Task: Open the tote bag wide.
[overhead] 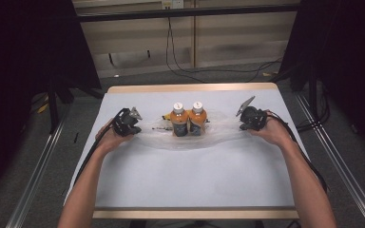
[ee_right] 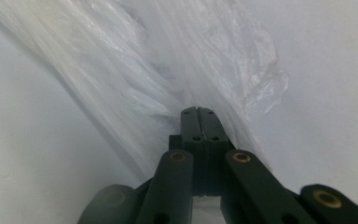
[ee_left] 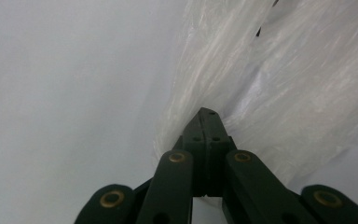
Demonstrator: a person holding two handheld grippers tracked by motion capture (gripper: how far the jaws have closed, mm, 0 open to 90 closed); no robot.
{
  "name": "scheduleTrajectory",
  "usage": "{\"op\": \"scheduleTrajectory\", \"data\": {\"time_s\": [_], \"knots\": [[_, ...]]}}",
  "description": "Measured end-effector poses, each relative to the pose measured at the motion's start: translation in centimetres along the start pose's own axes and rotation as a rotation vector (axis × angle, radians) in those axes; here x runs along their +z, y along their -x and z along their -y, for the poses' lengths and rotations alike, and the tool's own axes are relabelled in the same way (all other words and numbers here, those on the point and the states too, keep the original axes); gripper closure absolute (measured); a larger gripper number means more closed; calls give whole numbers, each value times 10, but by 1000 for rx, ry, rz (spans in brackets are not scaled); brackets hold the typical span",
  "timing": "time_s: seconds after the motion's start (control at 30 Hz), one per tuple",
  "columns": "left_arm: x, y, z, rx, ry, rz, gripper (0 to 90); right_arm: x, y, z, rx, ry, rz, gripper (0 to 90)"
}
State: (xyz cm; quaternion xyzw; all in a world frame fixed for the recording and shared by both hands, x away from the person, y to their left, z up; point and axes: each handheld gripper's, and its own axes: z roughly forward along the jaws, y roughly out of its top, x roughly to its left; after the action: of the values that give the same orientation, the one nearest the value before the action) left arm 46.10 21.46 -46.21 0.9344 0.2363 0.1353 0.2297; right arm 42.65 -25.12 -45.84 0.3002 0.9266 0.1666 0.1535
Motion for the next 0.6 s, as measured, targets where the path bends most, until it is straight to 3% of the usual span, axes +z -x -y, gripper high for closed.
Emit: {"op": "scheduleTrajectory", "data": {"time_s": [0.13, 0.37, 0.4, 0.43, 0.53, 0.6], "knots": [[-11, 4, -2, -17, 78, 16, 900, -10, 1, 1, 58, 83, -29, 900], [-32, 21, -7, -63, 272, 59, 900, -30, -8, -2, 70, 207, -70, 900], [-32, 21, -7, -63, 272, 59, 900, -30, -8, -2, 70, 207, -70, 900], [-37, 28, -8, -46, 300, 70, 900, -32, -14, -2, 74, 271, -92, 900], [-40, 34, -11, -28, 309, 78, 900, -32, -18, -3, 87, 308, -106, 900], [-45, 45, -19, -4, 351, 106, 900, -31, -21, -6, 105, 367, -145, 900]]}}
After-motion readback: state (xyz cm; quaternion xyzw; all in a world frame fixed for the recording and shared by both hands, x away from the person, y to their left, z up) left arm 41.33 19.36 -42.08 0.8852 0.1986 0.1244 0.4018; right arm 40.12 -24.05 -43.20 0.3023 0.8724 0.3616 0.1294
